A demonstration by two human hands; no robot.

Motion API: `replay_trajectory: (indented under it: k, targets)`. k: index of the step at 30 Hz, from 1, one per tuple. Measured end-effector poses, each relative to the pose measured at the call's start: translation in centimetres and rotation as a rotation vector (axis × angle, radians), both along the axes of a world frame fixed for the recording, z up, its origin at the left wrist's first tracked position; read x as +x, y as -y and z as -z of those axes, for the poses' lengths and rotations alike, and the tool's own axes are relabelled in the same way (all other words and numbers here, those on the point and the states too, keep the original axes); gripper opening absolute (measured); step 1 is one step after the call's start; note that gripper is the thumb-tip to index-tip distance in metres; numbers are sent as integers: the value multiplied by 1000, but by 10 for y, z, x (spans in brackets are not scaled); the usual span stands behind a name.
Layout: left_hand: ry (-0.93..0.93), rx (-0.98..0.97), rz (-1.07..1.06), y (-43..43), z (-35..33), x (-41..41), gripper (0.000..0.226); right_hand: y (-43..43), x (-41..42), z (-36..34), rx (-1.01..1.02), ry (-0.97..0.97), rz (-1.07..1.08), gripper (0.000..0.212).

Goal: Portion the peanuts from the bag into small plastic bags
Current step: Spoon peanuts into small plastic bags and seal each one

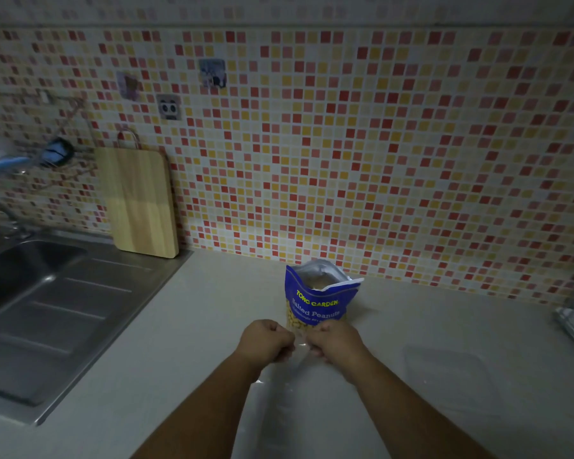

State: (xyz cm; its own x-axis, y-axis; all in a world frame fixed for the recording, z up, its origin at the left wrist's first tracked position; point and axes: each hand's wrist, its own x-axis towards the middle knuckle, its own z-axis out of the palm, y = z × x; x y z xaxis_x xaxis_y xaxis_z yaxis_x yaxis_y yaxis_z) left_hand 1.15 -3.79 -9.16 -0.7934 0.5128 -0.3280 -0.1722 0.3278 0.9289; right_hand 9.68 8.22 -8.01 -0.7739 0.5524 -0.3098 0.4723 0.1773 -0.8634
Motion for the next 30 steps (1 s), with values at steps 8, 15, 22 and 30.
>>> replay_trajectory:
  k: [8,15,22,30]
  targets:
    - [-387,-141,154,-2,4,0,24,1,-5,4,157,-80,122,26]
    - [-781,-281,307,4,9,3,90,5,-6,4,101,-71,81,23]
    - [-782,-236,230,6,14,-2,66,3,-6,1,88,-57,75,28]
    - [-692,-111,193,5,11,-6,49,2,-10,-4,68,-72,72,23]
